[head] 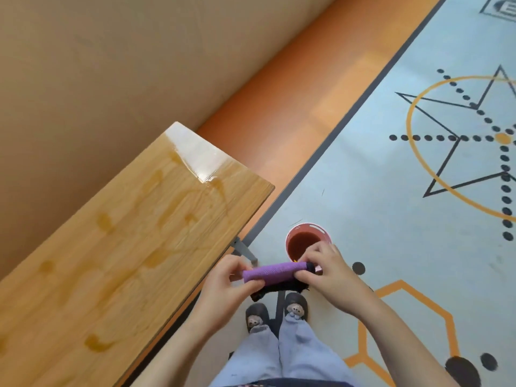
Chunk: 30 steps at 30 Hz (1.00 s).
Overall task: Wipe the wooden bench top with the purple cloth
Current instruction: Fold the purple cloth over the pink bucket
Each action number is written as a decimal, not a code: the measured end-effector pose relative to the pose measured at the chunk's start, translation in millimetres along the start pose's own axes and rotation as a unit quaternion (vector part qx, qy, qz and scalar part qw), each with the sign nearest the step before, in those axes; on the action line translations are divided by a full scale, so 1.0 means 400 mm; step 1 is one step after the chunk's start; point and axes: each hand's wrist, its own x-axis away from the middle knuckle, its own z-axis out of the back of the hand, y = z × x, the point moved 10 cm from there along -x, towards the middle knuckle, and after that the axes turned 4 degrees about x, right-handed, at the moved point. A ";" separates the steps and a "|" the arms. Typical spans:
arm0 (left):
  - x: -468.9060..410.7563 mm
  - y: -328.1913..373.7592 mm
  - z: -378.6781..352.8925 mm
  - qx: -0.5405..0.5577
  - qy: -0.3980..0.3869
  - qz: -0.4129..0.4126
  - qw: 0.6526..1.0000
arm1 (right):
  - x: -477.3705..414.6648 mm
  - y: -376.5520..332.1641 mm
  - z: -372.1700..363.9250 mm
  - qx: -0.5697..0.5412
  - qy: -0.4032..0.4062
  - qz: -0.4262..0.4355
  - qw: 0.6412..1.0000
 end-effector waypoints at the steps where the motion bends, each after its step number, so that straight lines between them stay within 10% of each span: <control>1: 0.015 -0.005 0.005 0.048 -0.008 0.023 0.999 | 0.008 -0.019 -0.016 -0.084 -0.048 -0.008 0.995; 7: 0.094 -0.008 -0.005 0.287 -0.020 0.108 0.952 | 0.019 -0.122 -0.070 -0.357 -0.148 -0.052 0.921; 14: 0.139 -0.006 0.094 0.120 0.170 0.068 0.976 | -0.022 -0.183 -0.078 -0.094 -0.039 0.004 0.995; 20: 0.182 0.056 0.122 0.004 0.303 -0.002 0.953 | -0.004 -0.253 -0.074 0.082 0.117 0.081 0.986; 30: 0.207 0.056 0.120 0.002 0.327 -0.060 0.943 | 0.053 -0.294 -0.125 -0.047 -0.001 0.162 0.986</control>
